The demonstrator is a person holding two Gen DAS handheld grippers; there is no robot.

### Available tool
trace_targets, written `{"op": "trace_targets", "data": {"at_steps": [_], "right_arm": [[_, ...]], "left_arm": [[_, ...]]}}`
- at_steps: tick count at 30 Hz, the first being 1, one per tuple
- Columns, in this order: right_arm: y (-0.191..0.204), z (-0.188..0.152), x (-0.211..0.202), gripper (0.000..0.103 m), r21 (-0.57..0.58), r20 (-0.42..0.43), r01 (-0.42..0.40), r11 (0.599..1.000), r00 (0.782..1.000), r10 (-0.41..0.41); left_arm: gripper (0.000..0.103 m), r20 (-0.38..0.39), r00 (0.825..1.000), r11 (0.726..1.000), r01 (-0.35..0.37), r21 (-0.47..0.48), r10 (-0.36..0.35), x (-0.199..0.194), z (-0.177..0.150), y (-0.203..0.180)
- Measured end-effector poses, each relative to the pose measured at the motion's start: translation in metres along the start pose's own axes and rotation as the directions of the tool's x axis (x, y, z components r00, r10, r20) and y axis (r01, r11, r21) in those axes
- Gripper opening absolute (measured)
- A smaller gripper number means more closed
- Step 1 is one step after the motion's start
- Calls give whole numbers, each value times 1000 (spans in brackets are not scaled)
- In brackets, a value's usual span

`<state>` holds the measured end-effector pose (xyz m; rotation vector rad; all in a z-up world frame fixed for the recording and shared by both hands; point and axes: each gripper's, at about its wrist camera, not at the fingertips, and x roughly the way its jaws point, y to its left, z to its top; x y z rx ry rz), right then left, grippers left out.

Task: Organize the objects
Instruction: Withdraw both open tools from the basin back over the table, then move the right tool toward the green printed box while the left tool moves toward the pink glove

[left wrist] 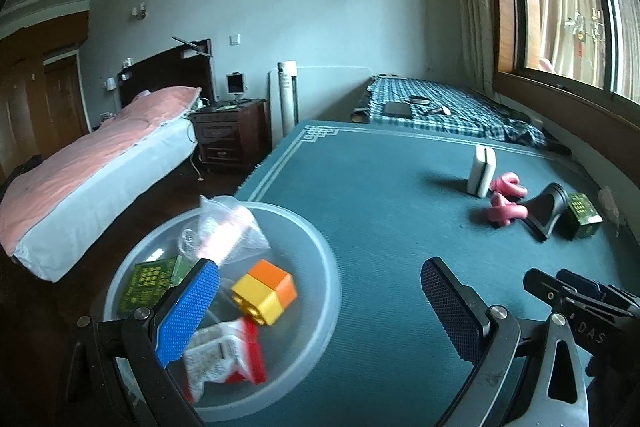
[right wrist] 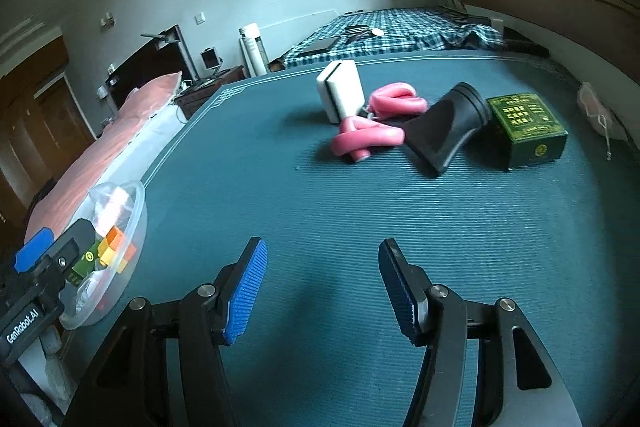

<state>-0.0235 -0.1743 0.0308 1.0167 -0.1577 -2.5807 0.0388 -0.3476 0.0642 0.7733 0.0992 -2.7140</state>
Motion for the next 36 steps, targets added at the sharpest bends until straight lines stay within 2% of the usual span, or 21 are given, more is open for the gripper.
{"op": "trace_targets", "data": {"at_steps": [10,17,30,33,36], "right_arm": [[-18,2,-6,60,30,16,22,999,1000,-23],[-33,3,-8,61,54,20,37,998,999,-39],[-62,5,-11,62,89,22,82,993,996,-84],[-71,6,-12,69,107,24,97,989,995,-101],[-81,6,-15,70,127,31,115,985,992,-120]], "left_arm": [[103,-13,997,996,79,52,-78,-1,4,-28],[103,-68,988,988,143,58,-138,8,5,-46],[103,-95,981,980,178,95,-169,17,8,-74],[103,-102,979,977,186,102,-175,20,8,-79],[103,-112,977,976,193,102,-182,24,10,-83]]}}
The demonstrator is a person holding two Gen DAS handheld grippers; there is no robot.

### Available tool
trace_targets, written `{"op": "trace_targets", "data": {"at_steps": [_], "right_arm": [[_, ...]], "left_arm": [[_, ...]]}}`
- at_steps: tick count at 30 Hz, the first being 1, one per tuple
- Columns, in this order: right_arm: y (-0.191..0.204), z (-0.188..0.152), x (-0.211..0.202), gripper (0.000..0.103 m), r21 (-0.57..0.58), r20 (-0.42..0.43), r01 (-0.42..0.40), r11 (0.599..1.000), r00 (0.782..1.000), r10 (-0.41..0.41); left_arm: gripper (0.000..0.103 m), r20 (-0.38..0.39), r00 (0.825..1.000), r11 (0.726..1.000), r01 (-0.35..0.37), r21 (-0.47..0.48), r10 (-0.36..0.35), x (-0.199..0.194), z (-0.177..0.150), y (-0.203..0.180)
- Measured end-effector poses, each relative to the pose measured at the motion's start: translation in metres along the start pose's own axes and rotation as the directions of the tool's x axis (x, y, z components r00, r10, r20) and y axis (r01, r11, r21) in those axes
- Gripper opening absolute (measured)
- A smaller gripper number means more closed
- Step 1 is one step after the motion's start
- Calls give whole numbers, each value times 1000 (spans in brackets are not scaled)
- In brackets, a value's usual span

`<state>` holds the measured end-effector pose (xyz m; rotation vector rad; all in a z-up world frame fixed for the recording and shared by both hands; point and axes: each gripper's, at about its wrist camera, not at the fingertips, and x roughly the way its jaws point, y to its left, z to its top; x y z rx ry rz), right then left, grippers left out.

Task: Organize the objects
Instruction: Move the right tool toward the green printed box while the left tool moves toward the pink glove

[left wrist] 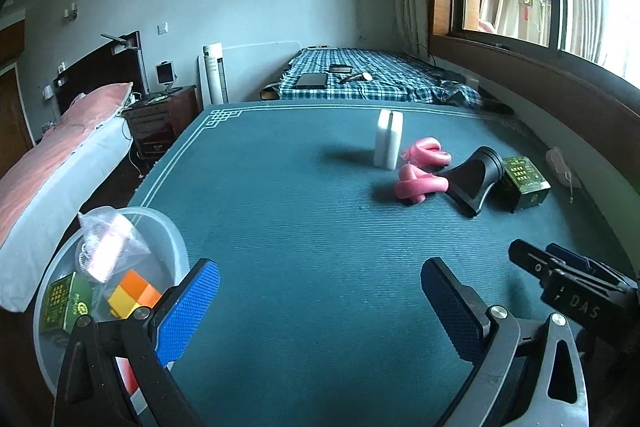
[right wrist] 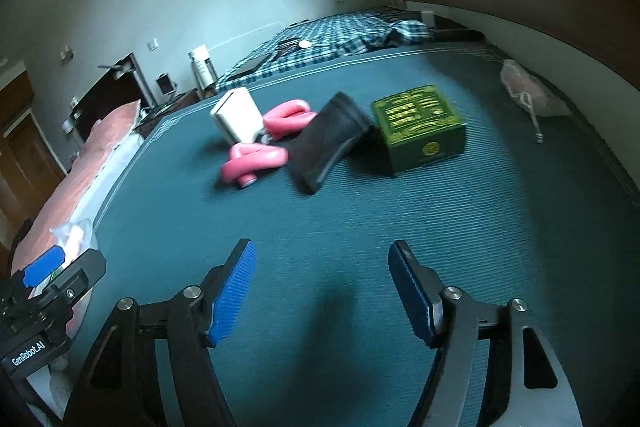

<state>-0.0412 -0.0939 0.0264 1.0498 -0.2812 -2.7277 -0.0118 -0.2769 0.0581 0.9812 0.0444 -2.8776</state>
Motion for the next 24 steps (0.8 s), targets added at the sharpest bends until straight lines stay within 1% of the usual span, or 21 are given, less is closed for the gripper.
{"op": "trace_targets", "data": {"at_steps": [8,16,24], "right_arm": [[-20,6,2,70,31,0,34,999,999,-34],[-31,9,2,70,43,2,52,998,999,-52],[-43,14,3,70,46,8,87,995,996,-87]], "left_arm": [[103,-11,1000,1000,13,8,-13,10,6,-9],[103,-40,999,999,37,15,-36,22,7,-18],[103,-40,998,998,55,23,-54,28,13,-25]]}}
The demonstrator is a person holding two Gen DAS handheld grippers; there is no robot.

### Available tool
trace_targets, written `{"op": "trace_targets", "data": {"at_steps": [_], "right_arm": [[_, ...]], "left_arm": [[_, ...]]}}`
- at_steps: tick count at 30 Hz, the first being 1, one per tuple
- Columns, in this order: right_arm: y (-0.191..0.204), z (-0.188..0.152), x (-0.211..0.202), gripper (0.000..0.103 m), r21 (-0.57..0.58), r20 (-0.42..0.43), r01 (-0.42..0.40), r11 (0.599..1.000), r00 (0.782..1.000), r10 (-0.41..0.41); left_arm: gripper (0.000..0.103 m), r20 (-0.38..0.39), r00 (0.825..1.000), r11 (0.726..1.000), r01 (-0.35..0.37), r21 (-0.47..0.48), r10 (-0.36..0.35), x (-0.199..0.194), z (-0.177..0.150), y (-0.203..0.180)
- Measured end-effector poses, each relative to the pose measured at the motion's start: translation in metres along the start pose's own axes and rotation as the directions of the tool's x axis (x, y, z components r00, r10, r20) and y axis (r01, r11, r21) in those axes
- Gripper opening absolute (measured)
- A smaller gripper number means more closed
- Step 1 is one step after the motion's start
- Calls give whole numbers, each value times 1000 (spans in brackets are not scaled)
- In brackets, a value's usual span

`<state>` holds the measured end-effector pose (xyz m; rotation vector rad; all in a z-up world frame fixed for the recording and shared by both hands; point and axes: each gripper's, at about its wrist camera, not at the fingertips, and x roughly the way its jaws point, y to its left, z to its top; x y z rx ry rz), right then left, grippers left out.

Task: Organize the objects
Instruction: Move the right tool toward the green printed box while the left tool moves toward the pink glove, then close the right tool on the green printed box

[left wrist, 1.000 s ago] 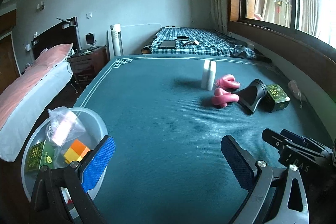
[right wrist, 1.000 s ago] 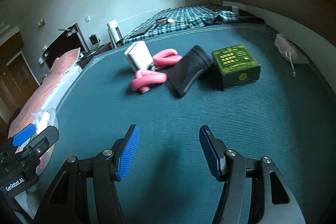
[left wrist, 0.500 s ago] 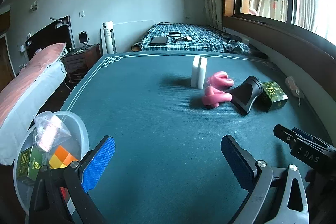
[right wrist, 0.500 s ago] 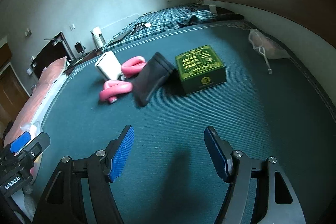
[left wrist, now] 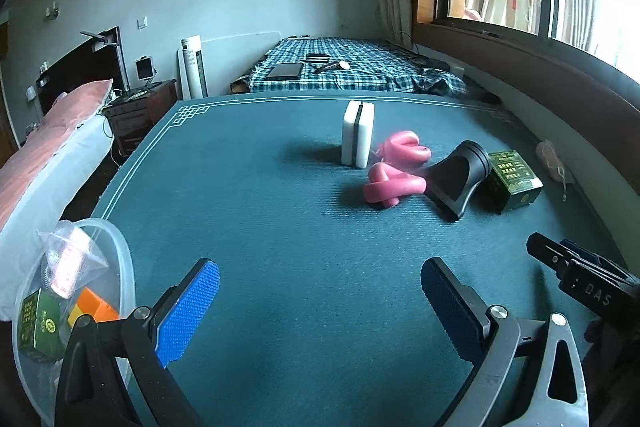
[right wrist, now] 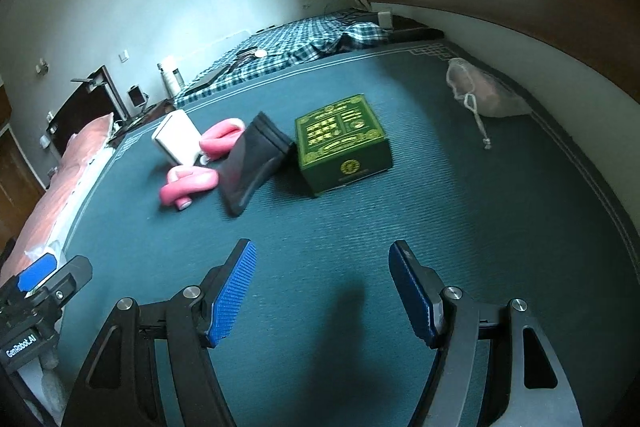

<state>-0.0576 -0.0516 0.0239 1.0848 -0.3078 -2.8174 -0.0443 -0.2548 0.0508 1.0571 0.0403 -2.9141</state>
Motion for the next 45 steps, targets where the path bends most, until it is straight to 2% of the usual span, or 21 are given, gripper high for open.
{"op": "trace_targets", "data": {"at_steps": [20,28,37,45], "right_arm": [[-25,13,7,70,17,10,56,998,998,-56],[-25,26,19,71,5,18,68,998,998,-68],[-13,52,54,84,-40,-10,47,998,999,-47],[-6,63,78,86,-73,-36,76,994,996,-79]], "left_arm": [[103,-19,1000,1000,5,0,-5,19,11,-6],[103,-44,999,999,3,-32,-4,29,12,4],[103,-50,999,999,1,-37,-3,34,16,6],[103,-58,998,999,2,-37,-4,43,22,6]]}}
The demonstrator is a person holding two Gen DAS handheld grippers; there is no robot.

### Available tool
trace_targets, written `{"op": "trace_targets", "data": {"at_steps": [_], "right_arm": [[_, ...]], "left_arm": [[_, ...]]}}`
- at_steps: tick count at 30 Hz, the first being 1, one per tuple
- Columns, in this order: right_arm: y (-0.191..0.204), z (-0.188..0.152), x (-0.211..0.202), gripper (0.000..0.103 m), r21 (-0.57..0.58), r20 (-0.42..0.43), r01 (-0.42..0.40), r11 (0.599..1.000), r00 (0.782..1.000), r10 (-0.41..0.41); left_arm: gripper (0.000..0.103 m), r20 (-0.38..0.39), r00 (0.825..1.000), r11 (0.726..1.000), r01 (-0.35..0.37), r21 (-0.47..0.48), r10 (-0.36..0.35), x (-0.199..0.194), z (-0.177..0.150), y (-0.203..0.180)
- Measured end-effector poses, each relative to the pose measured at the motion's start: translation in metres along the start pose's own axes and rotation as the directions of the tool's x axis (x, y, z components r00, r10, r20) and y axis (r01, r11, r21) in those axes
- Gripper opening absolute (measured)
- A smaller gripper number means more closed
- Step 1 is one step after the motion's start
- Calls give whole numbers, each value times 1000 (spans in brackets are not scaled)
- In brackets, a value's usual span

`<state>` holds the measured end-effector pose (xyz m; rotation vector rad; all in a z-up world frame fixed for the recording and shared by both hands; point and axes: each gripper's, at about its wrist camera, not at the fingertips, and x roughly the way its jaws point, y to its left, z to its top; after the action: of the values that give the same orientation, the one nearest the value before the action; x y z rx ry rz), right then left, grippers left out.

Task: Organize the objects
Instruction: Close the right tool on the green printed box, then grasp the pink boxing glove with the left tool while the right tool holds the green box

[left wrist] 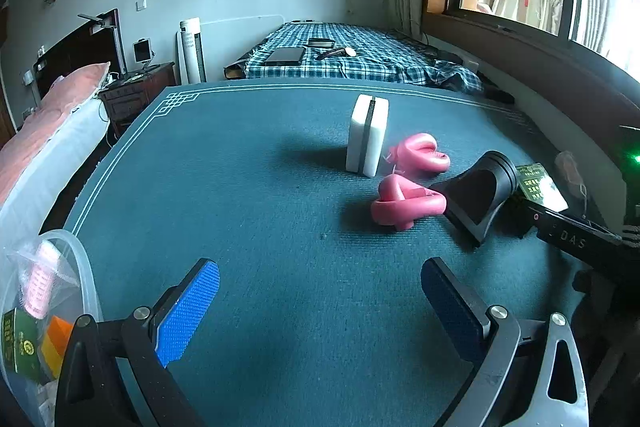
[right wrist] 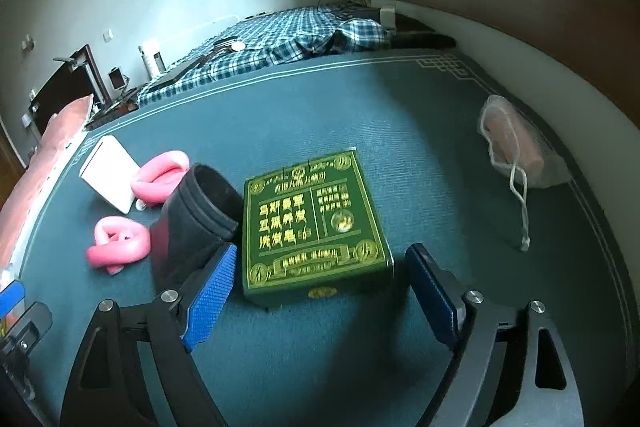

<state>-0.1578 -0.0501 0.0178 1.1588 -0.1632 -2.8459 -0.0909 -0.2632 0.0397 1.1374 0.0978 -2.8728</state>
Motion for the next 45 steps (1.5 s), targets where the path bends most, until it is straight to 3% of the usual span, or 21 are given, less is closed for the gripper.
{"op": "trace_targets", "data": {"at_steps": [5,8,21,27,40,42,45], "right_arm": [[1,2,5,84,-19,-11,17,1000,1000,-17],[0,1,3,70,-25,-8,33,999,999,-34],[-15,-24,-19,70,-18,-4,-2,1000,1000,2],[-18,-25,-21,70,-5,-1,-15,1000,1000,15],[-19,-25,-20,71,-4,0,-17,1000,1000,17],[-19,-25,-21,71,-5,0,-15,1000,1000,15],[-18,-25,-21,71,-7,0,-13,1000,1000,13]], "left_arm": [[103,-2,1000,1000,5,-7,-5,5,6,-2],[103,-1,1000,1000,12,-9,-12,6,11,-4],[103,-32,997,996,76,-43,-77,31,27,-13],[103,-37,995,995,94,-16,-94,44,32,-33],[103,-83,993,997,81,-4,-81,77,38,-45],[101,-90,992,996,92,-6,-92,80,38,-46],[90,-93,990,994,108,-3,-108,82,39,-46]]}}
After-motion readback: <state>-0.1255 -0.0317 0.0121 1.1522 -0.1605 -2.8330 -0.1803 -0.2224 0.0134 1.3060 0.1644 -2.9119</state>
